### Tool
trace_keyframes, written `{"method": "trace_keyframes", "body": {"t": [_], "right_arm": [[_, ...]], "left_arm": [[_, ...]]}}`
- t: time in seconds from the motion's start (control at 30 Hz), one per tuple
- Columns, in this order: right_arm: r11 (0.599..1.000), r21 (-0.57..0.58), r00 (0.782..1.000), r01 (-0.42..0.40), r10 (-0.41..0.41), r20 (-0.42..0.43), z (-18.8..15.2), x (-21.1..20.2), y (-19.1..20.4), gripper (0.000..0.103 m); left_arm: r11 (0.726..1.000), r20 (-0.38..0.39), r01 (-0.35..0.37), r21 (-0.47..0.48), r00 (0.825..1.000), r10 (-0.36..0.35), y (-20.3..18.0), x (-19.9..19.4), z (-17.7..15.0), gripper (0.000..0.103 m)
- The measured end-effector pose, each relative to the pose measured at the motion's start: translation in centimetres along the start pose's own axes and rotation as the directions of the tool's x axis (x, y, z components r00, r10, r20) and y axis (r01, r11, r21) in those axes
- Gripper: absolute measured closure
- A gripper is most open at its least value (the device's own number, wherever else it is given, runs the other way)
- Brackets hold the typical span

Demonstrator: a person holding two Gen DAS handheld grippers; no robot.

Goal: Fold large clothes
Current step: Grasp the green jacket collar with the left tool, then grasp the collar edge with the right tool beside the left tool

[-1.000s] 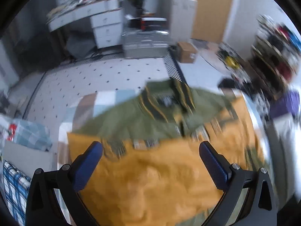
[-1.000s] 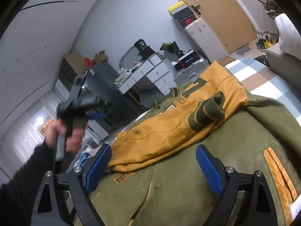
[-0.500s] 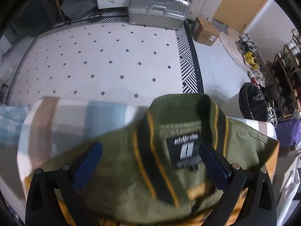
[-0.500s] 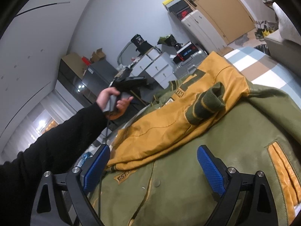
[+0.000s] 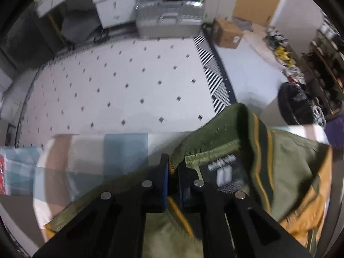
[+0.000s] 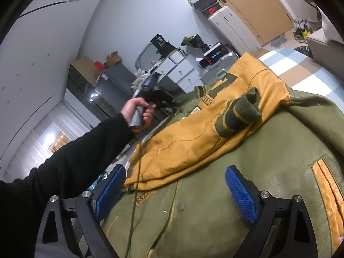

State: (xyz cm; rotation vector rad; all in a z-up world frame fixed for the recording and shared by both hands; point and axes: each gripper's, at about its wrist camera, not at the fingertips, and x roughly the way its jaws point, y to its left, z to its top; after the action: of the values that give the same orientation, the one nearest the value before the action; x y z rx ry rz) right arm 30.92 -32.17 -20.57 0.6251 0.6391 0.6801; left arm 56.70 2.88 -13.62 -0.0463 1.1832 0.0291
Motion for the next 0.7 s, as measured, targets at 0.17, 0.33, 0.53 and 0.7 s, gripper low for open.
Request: {"method": "trace_keyframes", "body": {"t": [0.17, 0.33, 0.53, 0.7], "right_arm": [[1.0, -0.008, 1.0, 0.004, -0.004, 0.011, -0.1, -0.2, 0.0, 0.007], [1.0, -0.006, 1.0, 0.006, -0.006, 0.029, -0.1, -0.5, -0.1, 0.007], [1.0, -0.015, 0.999, 0.027, -0.026, 0.032, -0.2, -0.3, 0.1, 0.007], [0.989, -0.085, 0.993, 0.119, -0.119, 0.003, 0.2, 0.2, 2.0, 0.007]], "left_arm": [[0.99, 0.112, 0.002, 0.143, 0.994, -0.018, -1.7, -6.3, -4.0, 0.1], [0.966, 0.2, 0.15, 0.209, 0.961, -0.193, -1.5, -11.2, -9.5, 0.1], [0.946, 0.233, 0.271, 0.177, 0.922, -0.308, 0.3, -9.6, -14.5, 0.1], [0.939, 0.283, 0.34, 0.056, 0.896, -0.341, 2.3, -6.8, -14.9, 0.1]]}}
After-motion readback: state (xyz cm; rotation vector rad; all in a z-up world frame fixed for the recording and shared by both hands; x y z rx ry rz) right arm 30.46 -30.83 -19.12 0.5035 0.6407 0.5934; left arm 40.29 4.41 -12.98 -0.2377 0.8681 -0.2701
